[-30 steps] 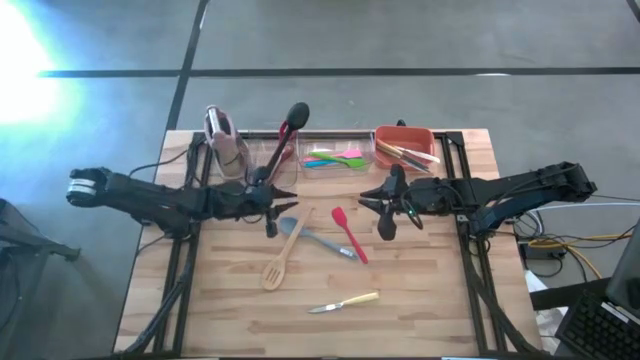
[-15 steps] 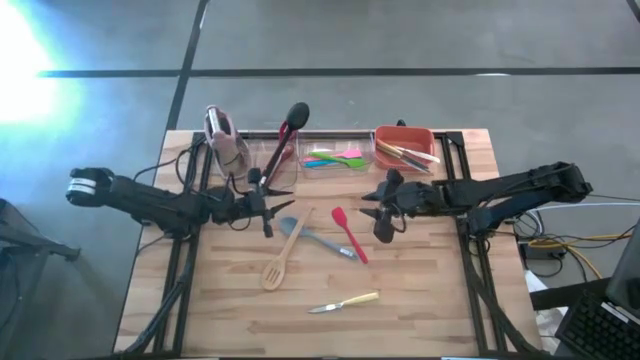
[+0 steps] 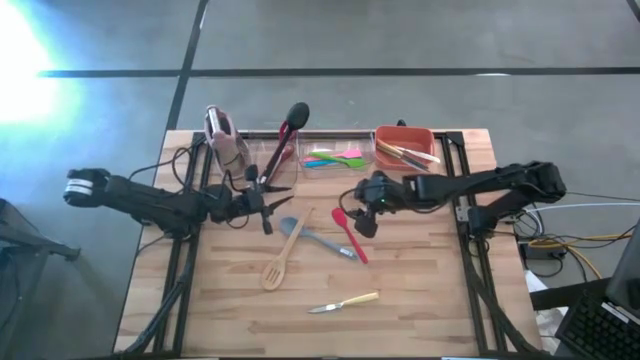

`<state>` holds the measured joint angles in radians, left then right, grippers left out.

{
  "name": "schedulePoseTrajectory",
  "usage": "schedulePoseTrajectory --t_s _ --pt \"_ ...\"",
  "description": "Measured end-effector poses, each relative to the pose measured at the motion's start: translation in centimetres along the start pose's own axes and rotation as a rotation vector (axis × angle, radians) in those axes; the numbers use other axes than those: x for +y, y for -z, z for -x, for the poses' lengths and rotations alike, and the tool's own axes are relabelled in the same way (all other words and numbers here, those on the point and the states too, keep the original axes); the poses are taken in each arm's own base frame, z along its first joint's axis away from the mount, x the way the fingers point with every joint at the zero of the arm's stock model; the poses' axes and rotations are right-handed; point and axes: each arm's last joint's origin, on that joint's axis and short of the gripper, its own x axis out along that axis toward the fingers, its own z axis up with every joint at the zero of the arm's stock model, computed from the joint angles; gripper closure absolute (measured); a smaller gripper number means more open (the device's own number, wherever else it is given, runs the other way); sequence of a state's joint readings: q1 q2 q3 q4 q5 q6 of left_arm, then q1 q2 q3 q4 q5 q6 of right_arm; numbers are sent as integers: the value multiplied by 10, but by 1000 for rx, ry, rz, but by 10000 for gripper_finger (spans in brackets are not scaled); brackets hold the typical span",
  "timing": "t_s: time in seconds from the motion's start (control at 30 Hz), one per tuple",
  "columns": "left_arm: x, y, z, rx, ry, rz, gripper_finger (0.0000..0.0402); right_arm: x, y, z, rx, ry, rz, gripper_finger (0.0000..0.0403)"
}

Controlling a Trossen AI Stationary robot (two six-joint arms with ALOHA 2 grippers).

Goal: Pick & Place Kitchen Items
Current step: Put the yellow knife into the orange bin

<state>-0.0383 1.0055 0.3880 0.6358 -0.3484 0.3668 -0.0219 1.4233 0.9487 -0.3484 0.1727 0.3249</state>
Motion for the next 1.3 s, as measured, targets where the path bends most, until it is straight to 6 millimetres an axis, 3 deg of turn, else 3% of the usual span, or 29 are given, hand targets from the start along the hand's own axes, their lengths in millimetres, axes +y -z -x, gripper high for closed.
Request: schedulePoseTrajectory --t_s 0.17,0.47,0.7,0.87,1.07,1.3 --pt "-1 4 1 38 7 -12 307 0 -2 -10 96 7 -1 151" --pt "-1 5 0 51 -3 -24 307 28 -17 -13 218 -50 51 153" --pt "-1 9 0 89 -1 -37 307 71 -16 -10 365 -139 123 154" --pt "-1 10 1 111 -12 -37 307 101 -3 1 520 -154 90 154" --pt "-1 10 1 110 -13 -17 307 142 21 17 558 -186 76 154" --pt "-2 10 1 111 -13 15 307 182 51 3 522 -198 127 166"
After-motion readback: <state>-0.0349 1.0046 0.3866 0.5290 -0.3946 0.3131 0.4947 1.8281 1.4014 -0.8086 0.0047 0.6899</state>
